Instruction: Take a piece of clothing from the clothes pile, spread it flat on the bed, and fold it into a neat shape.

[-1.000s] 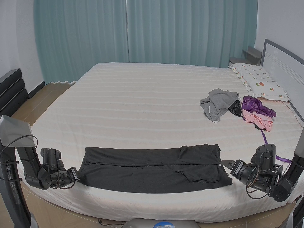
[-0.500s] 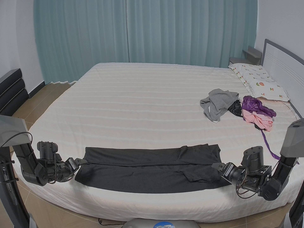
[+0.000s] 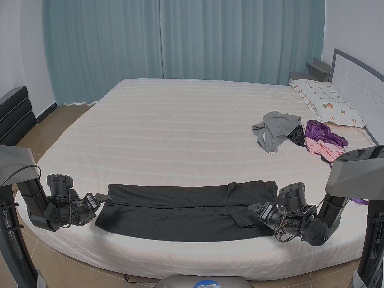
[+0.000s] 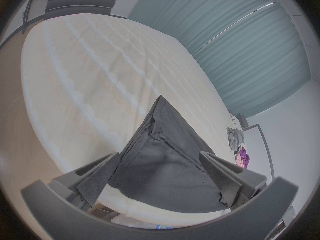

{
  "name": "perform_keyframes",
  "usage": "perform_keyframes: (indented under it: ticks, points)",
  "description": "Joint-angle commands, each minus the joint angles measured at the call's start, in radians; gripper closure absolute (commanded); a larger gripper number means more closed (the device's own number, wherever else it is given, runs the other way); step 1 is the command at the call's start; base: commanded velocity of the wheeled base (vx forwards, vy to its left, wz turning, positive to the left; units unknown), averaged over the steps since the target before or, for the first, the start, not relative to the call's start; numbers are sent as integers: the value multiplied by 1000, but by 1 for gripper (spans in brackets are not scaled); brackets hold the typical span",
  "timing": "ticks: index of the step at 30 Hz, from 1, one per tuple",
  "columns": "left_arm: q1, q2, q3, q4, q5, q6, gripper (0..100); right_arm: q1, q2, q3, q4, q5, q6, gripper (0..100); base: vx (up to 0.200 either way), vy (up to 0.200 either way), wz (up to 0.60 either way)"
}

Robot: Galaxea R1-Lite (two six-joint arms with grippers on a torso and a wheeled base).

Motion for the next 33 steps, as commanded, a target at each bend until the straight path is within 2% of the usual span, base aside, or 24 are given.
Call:
perform_keyframes:
  ticks: [1, 7, 12, 20, 28, 33]
  points:
    - [-2, 11, -3, -2, 1, 5, 0, 13, 41, -67, 35, 3, 30, 0, 0, 0, 0]
    - [-3, 15, -3, -2, 1, 6, 0, 13, 42, -114, 76, 35, 71, 0, 0, 0, 0]
    - [-3, 15, -4, -2, 1, 6, 0, 2, 56, -168, 82, 35, 103, 0, 0, 0, 0]
    - [-3, 21, -4, -4, 2, 11, 0, 13, 72, -225, 194, 33, 108, 0, 0, 0, 0]
    - [-3, 23, -8, -5, 2, 11, 0, 11, 70, -226, 202, 32, 109, 0, 0, 0, 0]
    - [-3, 31, -8, -25, 4, 11, 0, 16, 53, -255, 323, 17, 112, 0, 0, 0, 0]
